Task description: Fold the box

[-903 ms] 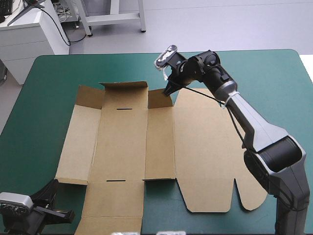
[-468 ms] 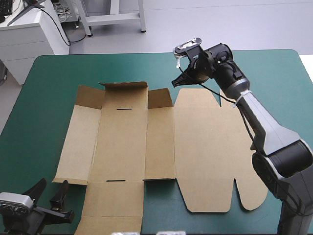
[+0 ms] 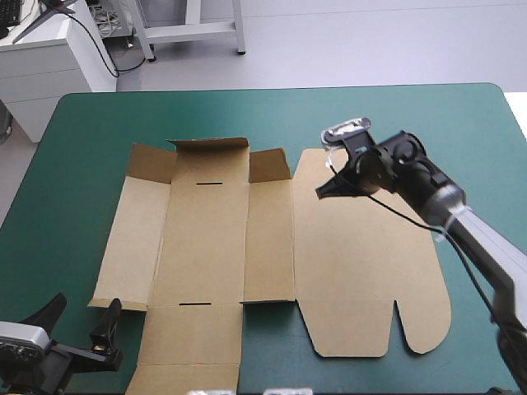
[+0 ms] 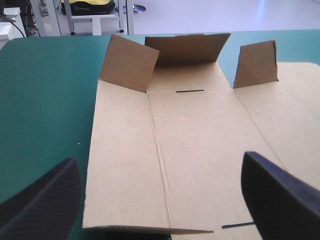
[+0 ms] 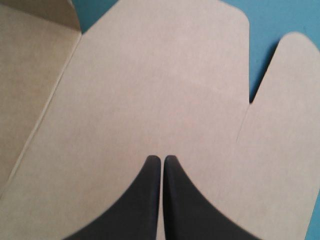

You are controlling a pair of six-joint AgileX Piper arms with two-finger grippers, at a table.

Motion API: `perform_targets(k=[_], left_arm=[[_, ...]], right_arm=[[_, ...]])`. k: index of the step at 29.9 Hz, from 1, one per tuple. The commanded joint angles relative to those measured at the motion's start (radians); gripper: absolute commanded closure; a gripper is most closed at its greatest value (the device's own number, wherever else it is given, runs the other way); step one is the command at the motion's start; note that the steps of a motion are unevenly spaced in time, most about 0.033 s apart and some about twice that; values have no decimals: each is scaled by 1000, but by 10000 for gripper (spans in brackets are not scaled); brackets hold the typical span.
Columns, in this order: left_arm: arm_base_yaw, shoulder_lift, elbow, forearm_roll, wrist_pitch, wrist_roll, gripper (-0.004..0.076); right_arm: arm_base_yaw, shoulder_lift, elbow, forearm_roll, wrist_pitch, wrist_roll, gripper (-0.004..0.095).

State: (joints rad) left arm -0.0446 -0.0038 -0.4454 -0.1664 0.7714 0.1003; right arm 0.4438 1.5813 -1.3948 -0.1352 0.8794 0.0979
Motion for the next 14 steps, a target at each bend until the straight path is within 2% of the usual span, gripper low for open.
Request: perform_targets(k=[1,6,9,14], left_arm=[[-6,116,-96,-7,-97,4,107],[-6,375,-244,39,-51,5,107],[-6,566,-361,47,49,5,107],[-6,851,-521,49,193,5,107]], right_arm=[[0,-197,175,9,-127,17,908],[0,-410,391,80,-159,17,908],[0,-538,497,135,-159,10,908],[0,-747,640,165,-165,15,908]])
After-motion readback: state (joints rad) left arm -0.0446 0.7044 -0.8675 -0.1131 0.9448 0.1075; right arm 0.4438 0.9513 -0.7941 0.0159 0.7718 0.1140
